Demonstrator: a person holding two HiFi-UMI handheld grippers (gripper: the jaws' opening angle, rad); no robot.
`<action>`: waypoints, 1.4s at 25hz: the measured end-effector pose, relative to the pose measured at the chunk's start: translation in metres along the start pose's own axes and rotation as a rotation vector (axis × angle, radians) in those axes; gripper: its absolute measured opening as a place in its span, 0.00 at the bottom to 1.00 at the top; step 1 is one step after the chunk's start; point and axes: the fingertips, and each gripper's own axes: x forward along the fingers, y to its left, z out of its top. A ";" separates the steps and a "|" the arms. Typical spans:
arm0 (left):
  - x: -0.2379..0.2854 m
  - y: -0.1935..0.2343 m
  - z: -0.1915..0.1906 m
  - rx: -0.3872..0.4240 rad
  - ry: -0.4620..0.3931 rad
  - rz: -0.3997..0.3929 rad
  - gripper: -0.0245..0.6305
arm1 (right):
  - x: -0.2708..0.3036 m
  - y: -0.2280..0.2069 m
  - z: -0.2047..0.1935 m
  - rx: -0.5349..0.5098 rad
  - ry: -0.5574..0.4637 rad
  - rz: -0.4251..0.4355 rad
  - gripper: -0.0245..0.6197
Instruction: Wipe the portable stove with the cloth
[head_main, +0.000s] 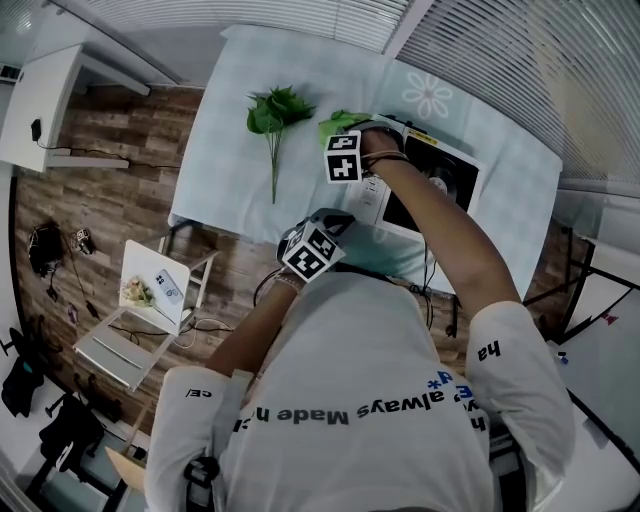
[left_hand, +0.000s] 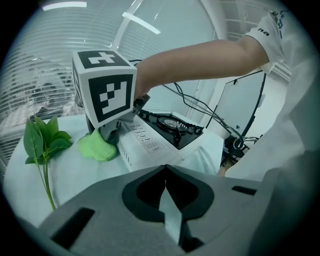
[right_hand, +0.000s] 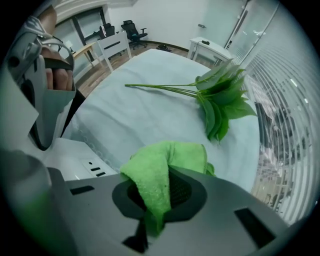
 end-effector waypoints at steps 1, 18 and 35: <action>0.000 0.000 -0.001 0.002 0.000 0.000 0.06 | 0.000 0.005 0.003 -0.006 -0.002 0.009 0.07; -0.009 -0.006 -0.016 0.025 0.026 0.000 0.06 | -0.027 0.092 0.042 0.027 -0.090 0.124 0.07; -0.053 -0.007 -0.002 0.010 -0.054 0.022 0.06 | -0.110 0.092 0.051 0.381 -0.461 -0.025 0.07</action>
